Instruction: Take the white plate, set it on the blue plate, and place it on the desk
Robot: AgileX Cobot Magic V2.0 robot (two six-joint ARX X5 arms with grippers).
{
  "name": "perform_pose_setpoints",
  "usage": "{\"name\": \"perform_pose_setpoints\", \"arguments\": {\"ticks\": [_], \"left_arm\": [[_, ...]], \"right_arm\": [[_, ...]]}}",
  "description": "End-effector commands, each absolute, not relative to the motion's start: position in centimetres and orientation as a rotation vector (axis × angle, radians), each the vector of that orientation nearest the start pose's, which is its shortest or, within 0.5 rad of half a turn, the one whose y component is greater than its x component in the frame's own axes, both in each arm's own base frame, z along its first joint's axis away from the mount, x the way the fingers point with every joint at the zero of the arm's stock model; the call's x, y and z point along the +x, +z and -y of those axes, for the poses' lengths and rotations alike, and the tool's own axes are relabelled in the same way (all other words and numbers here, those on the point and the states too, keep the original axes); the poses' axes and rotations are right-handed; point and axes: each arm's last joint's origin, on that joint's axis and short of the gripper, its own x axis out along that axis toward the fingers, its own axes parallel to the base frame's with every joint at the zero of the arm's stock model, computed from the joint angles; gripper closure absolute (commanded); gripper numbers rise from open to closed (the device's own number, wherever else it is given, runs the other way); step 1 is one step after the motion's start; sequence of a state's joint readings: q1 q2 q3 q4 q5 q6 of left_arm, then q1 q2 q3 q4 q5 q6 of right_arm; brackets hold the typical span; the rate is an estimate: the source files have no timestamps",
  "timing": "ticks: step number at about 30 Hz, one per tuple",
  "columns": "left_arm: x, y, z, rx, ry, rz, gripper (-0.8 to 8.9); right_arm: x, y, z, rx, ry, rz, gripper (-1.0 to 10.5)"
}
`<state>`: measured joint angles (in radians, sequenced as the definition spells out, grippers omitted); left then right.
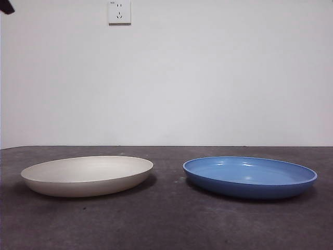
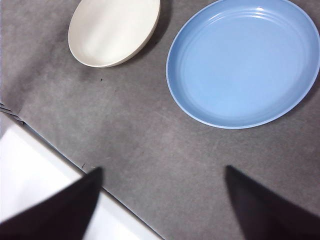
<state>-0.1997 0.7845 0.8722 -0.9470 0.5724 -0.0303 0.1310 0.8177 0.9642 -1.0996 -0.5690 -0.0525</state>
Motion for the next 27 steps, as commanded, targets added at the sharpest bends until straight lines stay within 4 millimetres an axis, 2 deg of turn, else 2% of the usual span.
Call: {"name": "perform_pose_setpoints", "arguments": {"ticks": [1, 5, 11, 20, 23, 27], "left_arm": [[12.9, 30.7, 4.2, -0.172, -0.715, -0.842, 3.95], [13.6, 30.9, 4.2, -0.164, -0.644, -0.807, 3.95], [15.9, 30.8, 4.5, -0.174, -0.550, -0.791, 4.02], [22.0, 30.3, 5.2, -0.091, -0.366, -0.901, 4.05], [24.3, 29.4, 5.6, -0.069, -0.351, -0.949, 4.08], [27.2, 27.3, 6.1, -0.047, -0.309, -1.016, 4.08]], "right_arm": [[12.4, 32.2, -3.3, 0.158, 0.674, -0.909, 4.9], [12.4, 32.2, -3.3, 0.158, 0.674, -0.909, 4.9], [12.4, 32.2, -3.3, 0.157, 0.674, -0.908, 4.9], [12.4, 32.2, -3.3, 0.157, 0.676, -0.907, 4.9], [12.4, 32.2, -3.3, 0.157, 0.676, -0.907, 4.9], [12.4, 32.2, -3.3, 0.157, 0.676, -0.907, 4.9]]}}
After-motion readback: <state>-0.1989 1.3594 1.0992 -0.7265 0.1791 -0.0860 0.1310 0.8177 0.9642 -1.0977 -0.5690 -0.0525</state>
